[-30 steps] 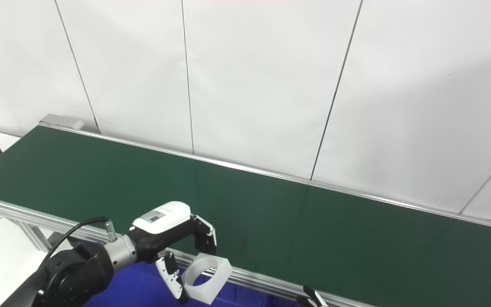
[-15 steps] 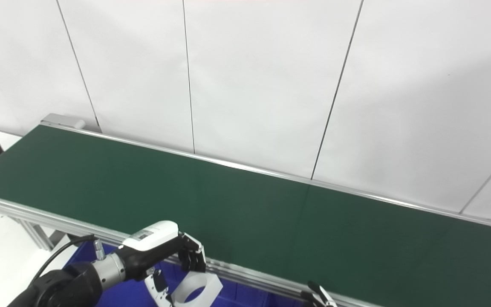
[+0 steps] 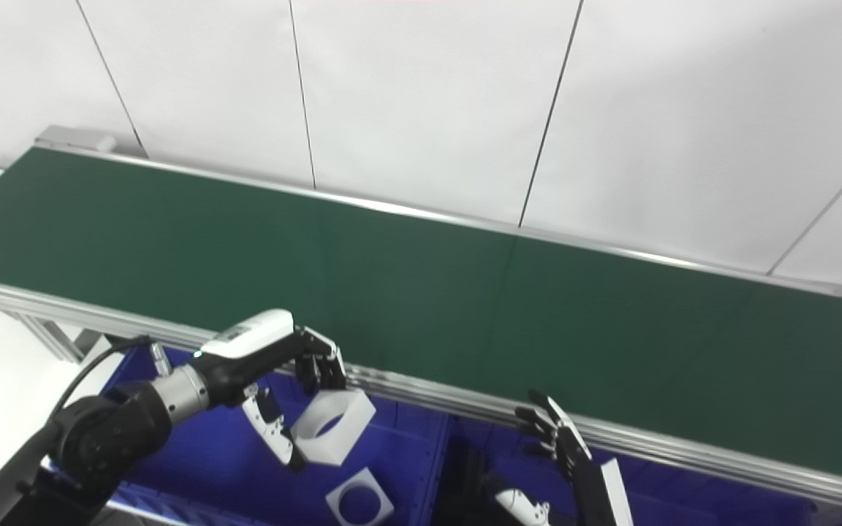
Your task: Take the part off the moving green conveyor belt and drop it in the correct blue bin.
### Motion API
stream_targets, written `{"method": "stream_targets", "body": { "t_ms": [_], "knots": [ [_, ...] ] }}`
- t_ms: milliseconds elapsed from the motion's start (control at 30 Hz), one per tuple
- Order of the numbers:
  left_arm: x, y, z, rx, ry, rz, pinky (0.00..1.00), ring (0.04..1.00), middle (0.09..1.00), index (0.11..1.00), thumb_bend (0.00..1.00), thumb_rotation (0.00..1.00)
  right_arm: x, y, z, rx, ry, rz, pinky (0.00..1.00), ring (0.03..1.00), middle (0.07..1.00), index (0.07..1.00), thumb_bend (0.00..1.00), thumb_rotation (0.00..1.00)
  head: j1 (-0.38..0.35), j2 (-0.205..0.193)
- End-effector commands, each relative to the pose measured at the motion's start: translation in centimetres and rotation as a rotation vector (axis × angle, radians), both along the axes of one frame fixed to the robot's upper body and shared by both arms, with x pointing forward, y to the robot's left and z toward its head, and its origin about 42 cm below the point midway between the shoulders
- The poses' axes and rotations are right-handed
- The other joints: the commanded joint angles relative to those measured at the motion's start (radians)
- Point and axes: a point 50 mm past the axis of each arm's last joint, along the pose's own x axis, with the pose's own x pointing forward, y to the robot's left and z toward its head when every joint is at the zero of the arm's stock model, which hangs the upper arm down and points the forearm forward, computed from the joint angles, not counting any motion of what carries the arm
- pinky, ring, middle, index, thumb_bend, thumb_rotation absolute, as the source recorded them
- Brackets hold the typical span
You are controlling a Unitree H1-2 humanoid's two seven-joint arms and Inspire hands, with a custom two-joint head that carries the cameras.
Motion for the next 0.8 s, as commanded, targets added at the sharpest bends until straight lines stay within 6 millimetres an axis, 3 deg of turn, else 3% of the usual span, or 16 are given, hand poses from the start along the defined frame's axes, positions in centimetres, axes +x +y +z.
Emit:
{"method": "stream_targets", "body": {
  "t_ms": [0, 300, 533, 767],
  "knots": [
    [0.2, 0.0, 0.9, -0.003, -0.046, 0.009, 0.53, 0.456, 0.453, 0.505, 0.52, 0.00, 0.6, 0.1, 1.3, 0.021, -0.040, -0.005, 0.69, 0.770, 0.797, 0.881, 0.64, 0.44, 0.000, 0.005],
    [0.4, 0.0, 0.5, 0.002, -0.027, 0.022, 0.52, 0.446, 0.456, 0.499, 0.53, 0.00, 0.8, 0.0, 1.7, 0.014, -0.055, -0.016, 0.68, 0.761, 0.789, 0.875, 0.64, 0.46, 0.006, 0.037],
    [0.8, -0.3, 0.5, -0.004, -0.013, 0.014, 0.49, 0.433, 0.452, 0.499, 0.53, 0.00, 1.2, -0.1, 2.5, 0.001, -0.068, -0.027, 0.66, 0.754, 0.785, 0.870, 0.63, 0.49, 0.019, 0.101],
    [1.0, -1.4, -1.3, 0.023, 0.017, 0.000, 0.55, 0.467, 0.459, 0.500, 0.53, 0.00, 1.4, -0.4, 2.6, 0.010, -0.063, -0.026, 0.66, 0.754, 0.790, 0.880, 0.63, 0.50, 0.017, 0.104]
  ]
}}
